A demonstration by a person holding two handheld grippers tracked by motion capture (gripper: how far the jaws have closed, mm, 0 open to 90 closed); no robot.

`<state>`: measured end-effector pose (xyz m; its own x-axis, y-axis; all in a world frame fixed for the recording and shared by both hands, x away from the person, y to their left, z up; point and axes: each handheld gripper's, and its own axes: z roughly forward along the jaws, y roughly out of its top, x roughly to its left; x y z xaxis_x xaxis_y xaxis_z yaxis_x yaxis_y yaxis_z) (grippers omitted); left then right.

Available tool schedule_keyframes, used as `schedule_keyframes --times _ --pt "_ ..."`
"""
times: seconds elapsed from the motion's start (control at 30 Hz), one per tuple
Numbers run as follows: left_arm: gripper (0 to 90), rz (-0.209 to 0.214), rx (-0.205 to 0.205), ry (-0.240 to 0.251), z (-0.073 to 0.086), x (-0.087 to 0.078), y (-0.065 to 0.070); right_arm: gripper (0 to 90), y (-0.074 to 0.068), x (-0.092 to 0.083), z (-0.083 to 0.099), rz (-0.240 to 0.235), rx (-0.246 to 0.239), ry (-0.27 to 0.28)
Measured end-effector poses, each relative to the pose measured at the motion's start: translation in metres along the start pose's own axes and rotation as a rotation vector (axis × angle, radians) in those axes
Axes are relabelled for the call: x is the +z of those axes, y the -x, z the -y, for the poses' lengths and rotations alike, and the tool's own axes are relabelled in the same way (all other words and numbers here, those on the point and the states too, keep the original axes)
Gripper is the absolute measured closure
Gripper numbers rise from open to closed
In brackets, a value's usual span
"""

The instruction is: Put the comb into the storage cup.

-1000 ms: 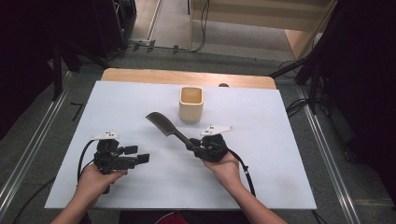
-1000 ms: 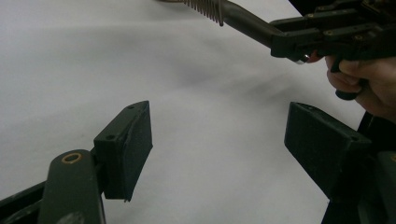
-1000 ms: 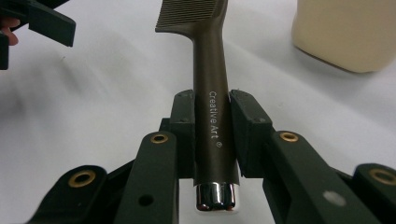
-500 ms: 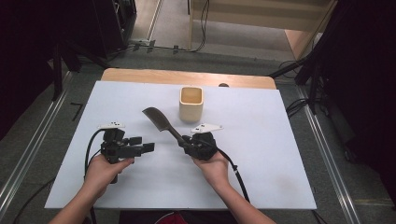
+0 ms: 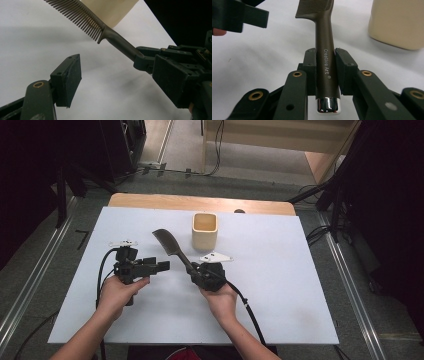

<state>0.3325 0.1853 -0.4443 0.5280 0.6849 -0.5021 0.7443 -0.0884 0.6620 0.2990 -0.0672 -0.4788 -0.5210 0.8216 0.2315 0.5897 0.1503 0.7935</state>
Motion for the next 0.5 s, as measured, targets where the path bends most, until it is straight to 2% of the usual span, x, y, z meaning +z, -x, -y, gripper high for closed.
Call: schedule_keyframes --times 0.1,0.2,0.5 --pt "24.8 -0.009 -0.005 0.009 -0.002 0.003 0.001 70.2 -0.002 0.001 0.0 -0.002 0.008 0.008" --pt "24.9 -0.042 0.022 0.016 -0.004 0.006 0.003 70.2 -0.004 0.004 0.001 0.0 0.019 0.018" --pt "24.9 -0.041 -0.012 0.028 -0.005 0.012 0.003 70.2 -0.009 0.007 0.002 0.007 0.059 0.061"
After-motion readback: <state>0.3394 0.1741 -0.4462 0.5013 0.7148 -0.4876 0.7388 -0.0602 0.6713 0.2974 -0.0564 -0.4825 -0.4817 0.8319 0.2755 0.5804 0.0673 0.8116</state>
